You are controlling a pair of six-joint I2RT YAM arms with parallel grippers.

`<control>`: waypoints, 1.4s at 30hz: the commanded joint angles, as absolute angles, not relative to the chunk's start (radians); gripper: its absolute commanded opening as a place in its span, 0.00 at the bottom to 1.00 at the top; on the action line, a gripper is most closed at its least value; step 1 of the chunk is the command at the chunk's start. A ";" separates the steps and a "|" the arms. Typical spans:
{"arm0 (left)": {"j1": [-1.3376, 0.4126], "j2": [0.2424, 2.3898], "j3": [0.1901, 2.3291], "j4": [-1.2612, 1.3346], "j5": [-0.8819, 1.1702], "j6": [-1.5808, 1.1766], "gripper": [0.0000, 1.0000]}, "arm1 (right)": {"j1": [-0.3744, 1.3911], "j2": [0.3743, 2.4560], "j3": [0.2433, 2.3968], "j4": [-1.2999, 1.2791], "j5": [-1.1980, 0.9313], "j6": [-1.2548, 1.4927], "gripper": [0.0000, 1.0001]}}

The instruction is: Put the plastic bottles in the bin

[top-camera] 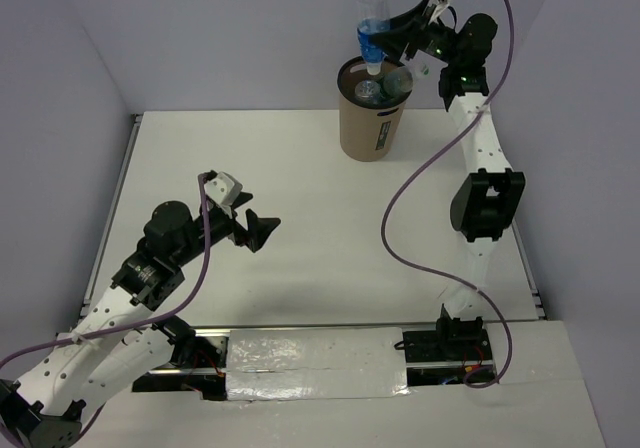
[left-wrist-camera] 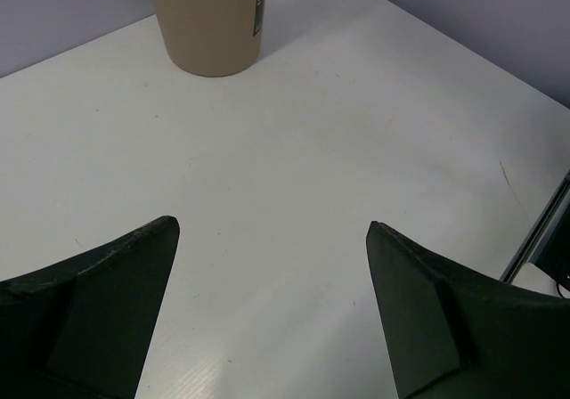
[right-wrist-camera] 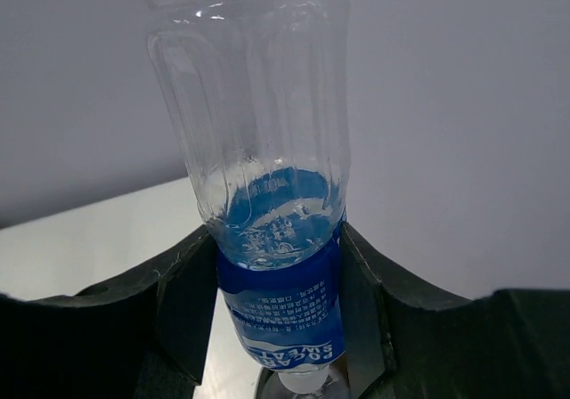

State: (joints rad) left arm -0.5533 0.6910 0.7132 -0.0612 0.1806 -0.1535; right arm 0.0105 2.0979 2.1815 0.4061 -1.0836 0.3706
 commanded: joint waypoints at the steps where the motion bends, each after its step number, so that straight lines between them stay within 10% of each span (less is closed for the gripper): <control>1: -0.548 0.680 0.712 -0.029 0.169 -0.120 0.99 | 0.009 2.187 2.356 0.490 -0.945 0.473 0.28; 28: -0.518 0.707 0.719 -0.040 0.215 -0.106 0.99 | 0.189 2.160 2.163 0.072 -0.575 -0.498 0.35; 42: -0.519 0.683 0.719 -0.037 0.253 -0.109 0.99 | 0.199 2.112 2.129 -0.035 -0.518 -0.543 0.50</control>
